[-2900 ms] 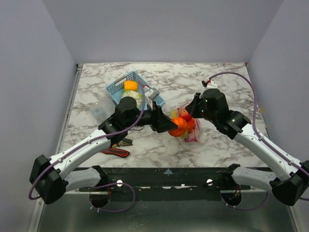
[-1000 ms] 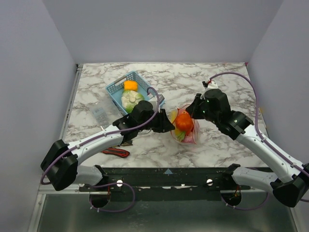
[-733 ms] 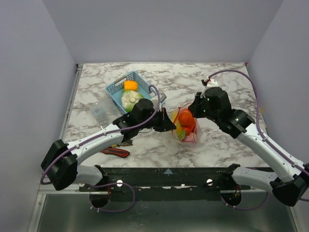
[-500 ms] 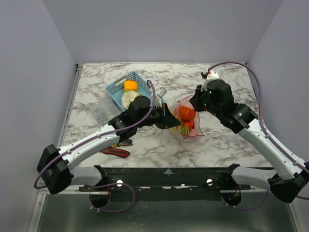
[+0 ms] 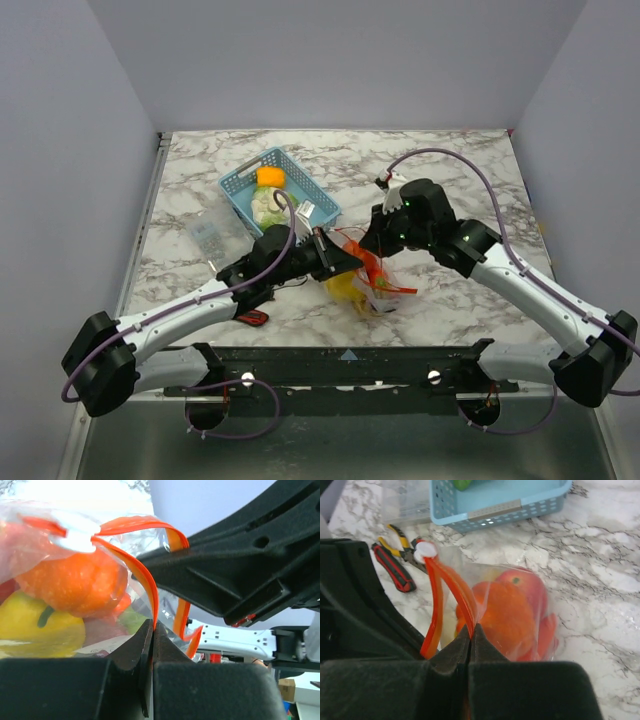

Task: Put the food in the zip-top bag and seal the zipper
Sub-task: Adjust the zipper food storage bag at the center of the board, then zip the zipper food storage bag at the center of the board.

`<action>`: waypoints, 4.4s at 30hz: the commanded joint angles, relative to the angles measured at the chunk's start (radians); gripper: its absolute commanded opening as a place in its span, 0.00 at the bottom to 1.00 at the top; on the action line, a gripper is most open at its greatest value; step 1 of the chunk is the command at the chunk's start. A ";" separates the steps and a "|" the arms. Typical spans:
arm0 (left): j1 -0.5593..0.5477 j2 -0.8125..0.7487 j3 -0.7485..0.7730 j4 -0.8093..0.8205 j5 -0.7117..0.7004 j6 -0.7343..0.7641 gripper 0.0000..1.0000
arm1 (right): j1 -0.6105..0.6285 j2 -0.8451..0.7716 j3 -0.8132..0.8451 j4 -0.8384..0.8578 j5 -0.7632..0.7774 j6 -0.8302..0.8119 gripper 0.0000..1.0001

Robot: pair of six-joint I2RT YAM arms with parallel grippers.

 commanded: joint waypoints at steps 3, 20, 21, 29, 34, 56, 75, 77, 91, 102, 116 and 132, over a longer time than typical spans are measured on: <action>-0.005 -0.061 0.058 0.092 -0.097 -0.029 0.00 | 0.006 -0.023 0.043 0.014 -0.197 0.009 0.01; -0.008 -0.024 -0.025 0.200 -0.140 -0.058 0.00 | 0.025 -0.088 0.024 -0.141 -0.156 -0.101 0.67; -0.008 -0.027 -0.024 0.191 -0.143 -0.050 0.00 | 0.028 -0.091 0.024 -0.146 -0.164 -0.105 0.68; -0.009 -0.065 -0.007 0.102 -0.134 0.031 0.00 | 0.028 -0.111 0.031 -0.135 -0.003 -0.063 0.74; -0.009 -0.120 -0.036 0.046 -0.157 0.057 0.00 | 0.028 -0.074 0.002 -0.107 0.106 -0.049 0.61; -0.008 -0.206 -0.133 0.061 -0.197 -0.017 0.00 | 0.034 -0.016 0.044 0.034 0.039 -0.049 0.01; 0.339 -0.159 -0.145 0.310 0.515 0.433 0.50 | 0.029 0.003 0.012 -0.029 -0.046 -0.074 0.00; 0.385 -0.190 -0.168 0.315 0.558 0.515 0.52 | 0.028 0.020 0.014 -0.024 -0.066 -0.070 0.00; 0.504 -0.359 -0.271 0.141 0.385 0.935 0.79 | -0.009 0.088 0.028 -0.045 -0.078 -0.054 0.00; 0.500 -0.173 -0.021 -0.372 0.449 1.601 0.72 | -0.009 0.083 0.047 -0.048 -0.075 -0.051 0.00; 0.514 0.027 -0.033 0.056 0.801 1.520 0.68 | -0.010 0.099 0.092 -0.084 -0.055 -0.060 0.00; 0.518 0.130 -0.030 0.182 0.815 1.470 0.20 | -0.009 0.127 0.110 -0.089 -0.085 -0.074 0.00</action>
